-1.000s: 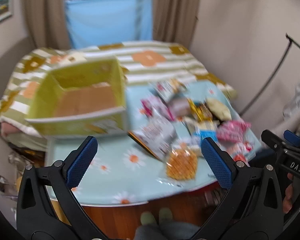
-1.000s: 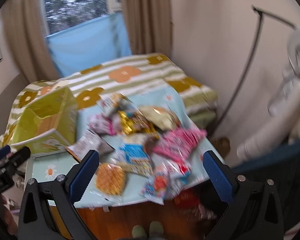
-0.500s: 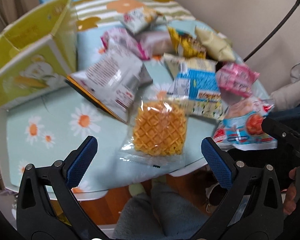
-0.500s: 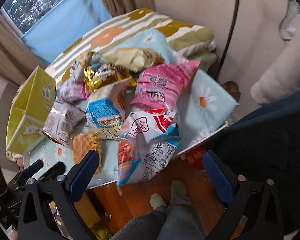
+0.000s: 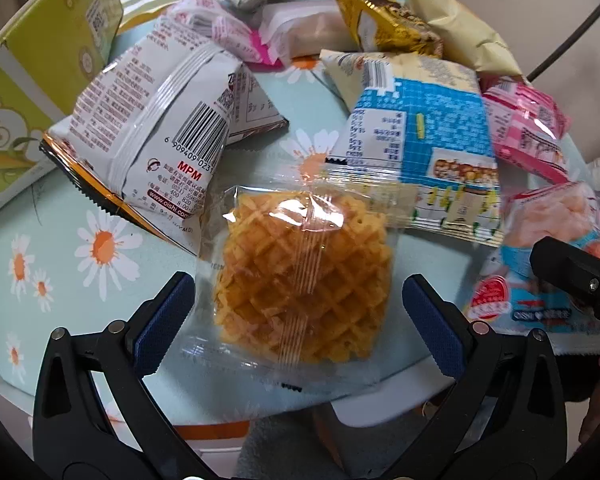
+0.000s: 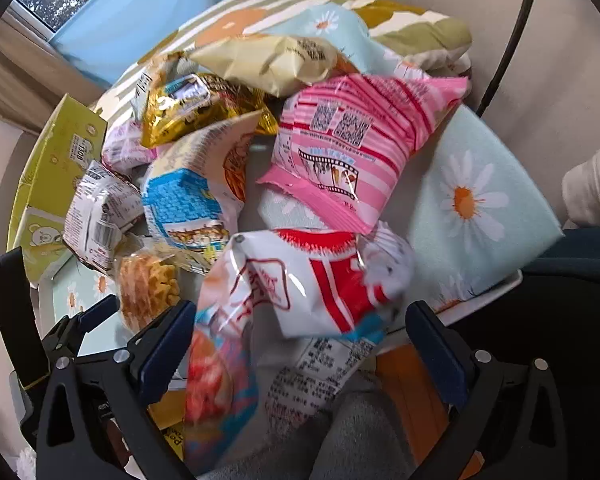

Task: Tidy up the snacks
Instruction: 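Close the left tool on the waffle cake while the right tool grasps the white-red bag, then drop the waffle cake into the yellow box while the right tool drops its bag in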

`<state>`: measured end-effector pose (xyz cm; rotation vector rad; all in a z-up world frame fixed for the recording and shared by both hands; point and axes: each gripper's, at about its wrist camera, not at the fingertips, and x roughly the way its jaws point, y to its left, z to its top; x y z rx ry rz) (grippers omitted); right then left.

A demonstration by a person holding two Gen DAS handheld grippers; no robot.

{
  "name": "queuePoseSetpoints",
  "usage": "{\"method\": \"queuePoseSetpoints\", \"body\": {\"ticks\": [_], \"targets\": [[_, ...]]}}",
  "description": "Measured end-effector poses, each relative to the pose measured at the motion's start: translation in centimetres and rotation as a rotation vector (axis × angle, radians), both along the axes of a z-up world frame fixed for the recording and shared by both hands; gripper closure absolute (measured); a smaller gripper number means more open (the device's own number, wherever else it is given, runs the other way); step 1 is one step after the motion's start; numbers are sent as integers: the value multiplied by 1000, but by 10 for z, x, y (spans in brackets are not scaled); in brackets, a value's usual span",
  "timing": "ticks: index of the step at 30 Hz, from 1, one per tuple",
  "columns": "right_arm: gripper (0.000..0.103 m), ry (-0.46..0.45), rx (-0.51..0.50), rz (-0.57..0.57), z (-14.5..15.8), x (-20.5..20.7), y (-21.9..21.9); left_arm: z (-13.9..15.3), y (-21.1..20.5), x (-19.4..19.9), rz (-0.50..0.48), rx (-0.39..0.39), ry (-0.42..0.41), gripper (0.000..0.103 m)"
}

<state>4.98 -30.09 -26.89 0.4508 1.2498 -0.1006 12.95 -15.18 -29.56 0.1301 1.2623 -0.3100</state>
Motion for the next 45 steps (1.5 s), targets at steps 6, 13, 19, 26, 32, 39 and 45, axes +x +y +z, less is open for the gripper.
{"method": "queuePoseSetpoints", "body": {"ticks": [6,13,19,26,32,39,45], "targets": [[0,30,18,58,-9,10,8,-17,2,3,14,26,17,9],[18,51,46,82,-16,13,13,-18,21,3,48,3,2,24],[23,39,59,80,-11,3,6,-10,39,-5,78,-29,13,27],[23,-9,58,81,15,-6,-3,23,45,-31,64,-47,-46,28],[23,-89,38,119,49,-5,-2,65,59,-42,85,-84,-128,28],[23,-200,2,211,87,14,14,113,80,-43,165,-115,-246,28],[23,-280,-21,288,118,43,39,148,105,-21,231,-124,-322,27]]}}
